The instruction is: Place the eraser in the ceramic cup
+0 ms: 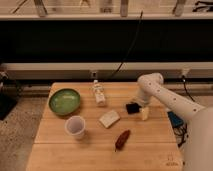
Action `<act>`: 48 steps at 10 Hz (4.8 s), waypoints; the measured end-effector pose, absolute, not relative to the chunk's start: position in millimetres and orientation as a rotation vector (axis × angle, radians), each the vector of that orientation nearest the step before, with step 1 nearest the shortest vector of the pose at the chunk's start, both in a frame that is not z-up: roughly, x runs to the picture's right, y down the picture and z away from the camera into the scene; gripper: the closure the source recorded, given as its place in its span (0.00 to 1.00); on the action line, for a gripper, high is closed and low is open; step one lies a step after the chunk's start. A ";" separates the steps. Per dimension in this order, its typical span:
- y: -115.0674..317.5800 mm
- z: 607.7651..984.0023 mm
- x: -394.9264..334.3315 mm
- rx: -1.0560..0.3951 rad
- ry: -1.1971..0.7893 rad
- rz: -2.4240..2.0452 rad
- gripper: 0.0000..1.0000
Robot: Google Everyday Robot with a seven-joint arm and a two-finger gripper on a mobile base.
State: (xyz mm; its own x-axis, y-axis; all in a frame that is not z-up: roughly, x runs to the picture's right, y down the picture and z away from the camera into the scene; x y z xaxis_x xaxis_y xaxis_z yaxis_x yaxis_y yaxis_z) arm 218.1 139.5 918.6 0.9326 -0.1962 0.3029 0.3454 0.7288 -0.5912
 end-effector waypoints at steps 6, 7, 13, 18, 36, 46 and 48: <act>132.7 915.2 224.2 -0.697 -0.237 -0.306 0.26; 132.5 914.8 223.8 -0.698 -0.240 -0.309 0.38; 131.0 908.4 222.3 -0.694 -0.256 -0.326 0.95; 116.1 875.3 209.0 -0.679 -0.252 -0.377 1.00; 111.8 760.2 39.8 -0.581 -0.410 -0.778 1.00; 92.8 738.6 -14.4 -0.393 -0.551 -1.020 1.00; 91.8 735.6 -22.6 -0.344 -0.589 -1.081 1.00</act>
State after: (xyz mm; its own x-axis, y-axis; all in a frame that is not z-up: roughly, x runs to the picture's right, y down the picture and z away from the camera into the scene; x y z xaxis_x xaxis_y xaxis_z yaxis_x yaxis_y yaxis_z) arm -22.6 91.8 735.6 0.3401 -0.7215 0.6031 0.8979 0.4398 0.0198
